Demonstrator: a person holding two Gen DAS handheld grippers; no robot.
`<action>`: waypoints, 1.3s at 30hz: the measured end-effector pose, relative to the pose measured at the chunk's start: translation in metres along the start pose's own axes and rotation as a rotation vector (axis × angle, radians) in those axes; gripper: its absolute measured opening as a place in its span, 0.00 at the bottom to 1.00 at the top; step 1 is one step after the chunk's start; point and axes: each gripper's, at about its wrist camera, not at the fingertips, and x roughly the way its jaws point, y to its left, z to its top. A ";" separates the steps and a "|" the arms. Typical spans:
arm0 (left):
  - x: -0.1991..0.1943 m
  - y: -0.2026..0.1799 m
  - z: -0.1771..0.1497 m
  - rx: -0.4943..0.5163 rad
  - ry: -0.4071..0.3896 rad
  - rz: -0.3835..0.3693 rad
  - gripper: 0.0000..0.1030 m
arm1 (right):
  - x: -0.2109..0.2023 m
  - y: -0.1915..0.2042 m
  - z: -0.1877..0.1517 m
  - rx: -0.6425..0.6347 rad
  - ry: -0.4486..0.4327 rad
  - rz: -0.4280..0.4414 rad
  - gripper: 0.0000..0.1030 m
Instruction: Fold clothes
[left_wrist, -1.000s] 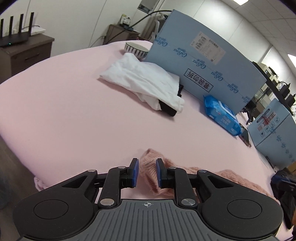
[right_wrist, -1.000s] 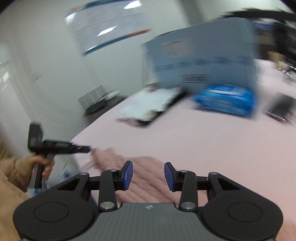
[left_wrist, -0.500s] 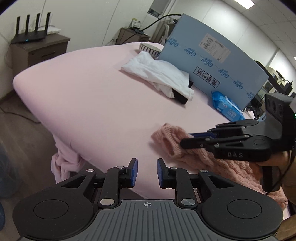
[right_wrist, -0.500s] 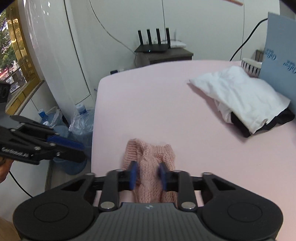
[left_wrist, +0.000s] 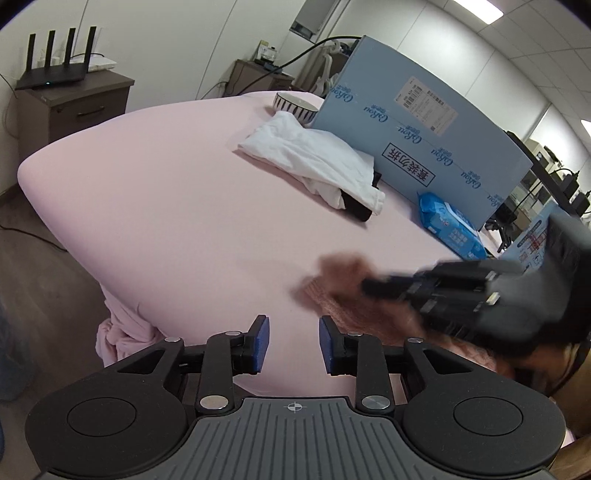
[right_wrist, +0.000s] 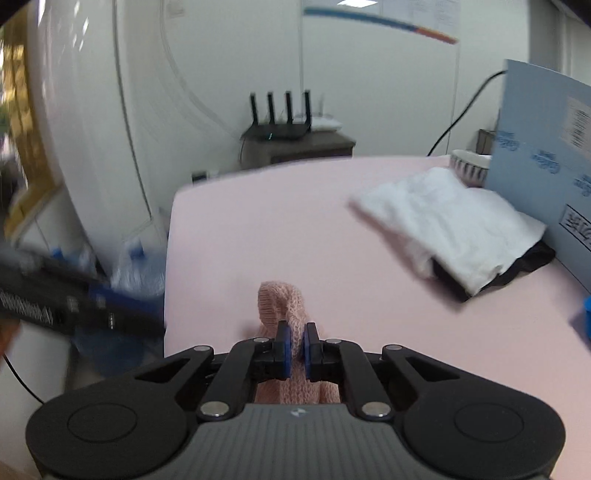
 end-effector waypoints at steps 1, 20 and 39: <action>-0.001 -0.001 0.001 0.005 -0.001 -0.002 0.27 | 0.001 0.007 -0.004 -0.029 0.003 -0.004 0.08; 0.078 -0.066 0.033 0.210 0.109 -0.191 0.29 | -0.145 -0.066 -0.075 0.459 -0.116 -0.133 0.32; 0.073 -0.071 0.039 0.423 0.042 -0.098 0.31 | -0.211 -0.070 -0.166 0.728 -0.143 -0.379 0.28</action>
